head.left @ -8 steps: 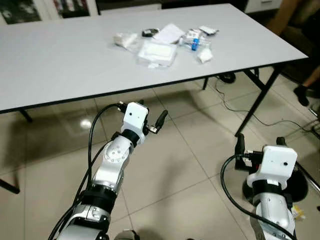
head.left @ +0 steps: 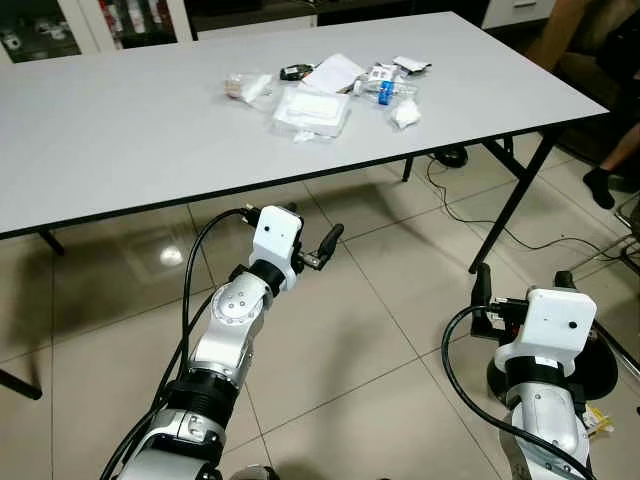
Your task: Picking trash to rubbish bin
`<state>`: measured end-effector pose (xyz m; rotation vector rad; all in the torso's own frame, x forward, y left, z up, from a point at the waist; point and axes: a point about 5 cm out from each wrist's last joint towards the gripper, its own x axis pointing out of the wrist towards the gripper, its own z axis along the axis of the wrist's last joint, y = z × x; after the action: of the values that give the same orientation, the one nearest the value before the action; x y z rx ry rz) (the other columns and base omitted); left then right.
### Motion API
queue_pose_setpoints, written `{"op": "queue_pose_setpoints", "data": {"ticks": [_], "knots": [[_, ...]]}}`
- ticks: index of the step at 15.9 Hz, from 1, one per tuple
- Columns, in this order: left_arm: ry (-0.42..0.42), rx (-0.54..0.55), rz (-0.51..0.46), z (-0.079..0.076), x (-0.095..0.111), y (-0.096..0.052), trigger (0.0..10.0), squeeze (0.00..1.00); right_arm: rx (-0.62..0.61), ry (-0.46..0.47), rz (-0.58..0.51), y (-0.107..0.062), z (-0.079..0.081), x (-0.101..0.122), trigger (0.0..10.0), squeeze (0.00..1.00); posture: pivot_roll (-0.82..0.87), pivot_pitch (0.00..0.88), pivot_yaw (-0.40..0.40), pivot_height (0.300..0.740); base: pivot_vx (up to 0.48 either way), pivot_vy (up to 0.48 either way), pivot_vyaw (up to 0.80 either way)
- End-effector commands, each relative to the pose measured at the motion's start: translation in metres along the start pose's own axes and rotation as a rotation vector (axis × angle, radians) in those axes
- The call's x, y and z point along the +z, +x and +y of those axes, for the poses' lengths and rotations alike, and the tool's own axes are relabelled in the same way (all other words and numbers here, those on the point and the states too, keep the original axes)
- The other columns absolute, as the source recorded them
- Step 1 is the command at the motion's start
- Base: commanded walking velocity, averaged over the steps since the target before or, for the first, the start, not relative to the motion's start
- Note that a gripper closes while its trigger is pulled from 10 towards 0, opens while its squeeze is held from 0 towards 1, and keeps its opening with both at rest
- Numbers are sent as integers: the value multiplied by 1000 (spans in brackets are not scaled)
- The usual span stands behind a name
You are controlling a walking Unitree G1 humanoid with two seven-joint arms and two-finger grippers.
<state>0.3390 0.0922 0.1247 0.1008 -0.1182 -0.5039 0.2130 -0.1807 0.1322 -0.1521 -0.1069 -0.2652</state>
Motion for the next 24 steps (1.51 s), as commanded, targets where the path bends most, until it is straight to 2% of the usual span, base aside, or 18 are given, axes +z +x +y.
{"op": "queue_pose_setpoints", "data": {"ticks": [1,10,14,15,16,19,21,24], "knots": [[8,-15,-17,-1,8,5,10000,0,-6,-7,8,0,0,0,10000,0,41,78,6,740,270,0,0],[17,-27,2,-3,6,7,10000,0,0,-10,-6,2,4,2,10000,0,41,78,14,740,395,0,0],[108,-70,12,0,6,3,10000,0,51,-3,-7,5,7,5,10000,0,71,86,-14,740,0,0,0],[135,-70,18,7,5,-1,10000,0,71,-12,-9,7,7,5,10000,0,97,88,-38,740,0,0,0],[146,-7,43,20,2,-6,10000,0,82,-12,-8,11,6,5,10000,0,132,93,-66,740,0,0,0],[159,92,93,37,-5,-18,10000,0,122,-8,-15,19,11,7,10000,0,172,101,-88,740,0,0,0],[166,124,109,43,-11,-31,10000,0,166,-11,-26,26,19,9,10000,0,202,109,-102,740,0,0,0],[177,132,129,43,-15,-49,10000,0,217,15,-21,32,30,7,10000,0,232,113,-112,740,0,0,800]]}}
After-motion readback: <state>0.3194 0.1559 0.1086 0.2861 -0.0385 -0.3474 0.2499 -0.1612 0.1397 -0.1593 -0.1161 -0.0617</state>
